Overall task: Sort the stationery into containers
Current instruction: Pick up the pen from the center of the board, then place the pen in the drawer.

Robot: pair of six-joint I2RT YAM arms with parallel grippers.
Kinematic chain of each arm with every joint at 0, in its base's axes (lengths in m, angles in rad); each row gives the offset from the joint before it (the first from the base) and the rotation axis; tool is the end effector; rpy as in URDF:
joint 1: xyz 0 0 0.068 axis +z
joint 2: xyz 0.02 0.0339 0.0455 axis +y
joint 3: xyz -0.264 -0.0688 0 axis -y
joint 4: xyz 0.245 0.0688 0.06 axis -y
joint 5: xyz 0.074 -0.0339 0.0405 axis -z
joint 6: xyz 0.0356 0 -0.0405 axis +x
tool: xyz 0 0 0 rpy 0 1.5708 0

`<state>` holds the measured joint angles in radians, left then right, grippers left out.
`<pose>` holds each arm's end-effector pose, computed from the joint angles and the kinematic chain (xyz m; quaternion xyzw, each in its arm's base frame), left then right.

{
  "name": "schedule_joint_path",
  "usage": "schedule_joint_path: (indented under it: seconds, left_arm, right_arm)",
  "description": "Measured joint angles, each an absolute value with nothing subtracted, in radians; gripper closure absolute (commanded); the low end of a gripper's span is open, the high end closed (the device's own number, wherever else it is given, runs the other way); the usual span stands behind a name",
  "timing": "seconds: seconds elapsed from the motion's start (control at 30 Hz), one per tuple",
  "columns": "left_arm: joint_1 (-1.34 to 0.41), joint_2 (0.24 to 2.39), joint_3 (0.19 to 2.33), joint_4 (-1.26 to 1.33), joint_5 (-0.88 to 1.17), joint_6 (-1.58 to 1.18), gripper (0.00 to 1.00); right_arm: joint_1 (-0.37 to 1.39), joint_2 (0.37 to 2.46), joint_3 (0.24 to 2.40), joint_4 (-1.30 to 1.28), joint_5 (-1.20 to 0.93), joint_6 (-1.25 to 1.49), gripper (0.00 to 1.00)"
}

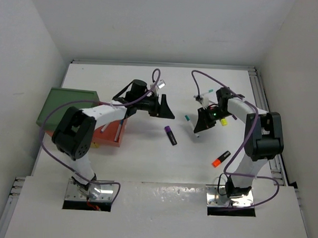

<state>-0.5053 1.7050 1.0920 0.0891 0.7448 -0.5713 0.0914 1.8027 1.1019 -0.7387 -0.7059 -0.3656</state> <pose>0.3182 -0.2036 0.2331 0.1552 0.8123 -0.5093 0.2382 0.3164 0.0522 0.1581 -0.2342 0.9069 0.3333 0.1081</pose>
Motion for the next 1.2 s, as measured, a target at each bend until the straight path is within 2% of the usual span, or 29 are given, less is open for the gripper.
schedule_joint_path:
  seconds: [0.17, 0.43, 0.7, 0.77, 0.8, 0.9, 1.03, 1.2]
  left_arm:
    - [-0.533, 1.825, 1.185, 0.178, 0.78, -0.687, 0.34]
    - [-0.598, 1.895, 1.269, 0.32, 0.816, -0.834, 0.33]
    - [-0.615, 1.946, 1.308, 0.35, 0.827, -0.892, 0.4]
    - [-0.616, 1.946, 1.311, 0.353, 0.826, -0.896, 0.49]
    - [-0.616, 1.946, 1.311, 0.352, 0.825, -0.897, 0.57]
    - [-0.61, 1.946, 1.311, 0.351, 0.823, -0.891, 0.69]
    - [-0.6, 1.942, 1.285, 0.395, 0.839, -0.896, 0.76]
    - [-0.593, 1.935, 1.253, 0.451, 0.863, -0.927, 0.91]
  right_arm:
    - [0.078, 1.765, 1.102, -0.662, -0.85, -0.134, 1.0]
    - [0.102, 1.686, 1.086, -0.492, -0.978, 0.133, 1.0]
    - [0.135, 1.642, 1.068, -0.404, -1.003, 0.246, 1.0]
    - [0.134, 1.637, 1.058, -0.382, -1.003, 0.265, 1.0]
    - [0.134, 1.636, 1.052, -0.371, -1.003, 0.273, 1.0]
    - [0.131, 1.63, 1.026, -0.355, -1.005, 0.299, 1.0]
    - [0.135, 1.625, 1.018, -0.359, -1.008, 0.32, 1.0]
    - [0.141, 1.611, 1.003, -0.347, -1.006, 0.329, 1.0]
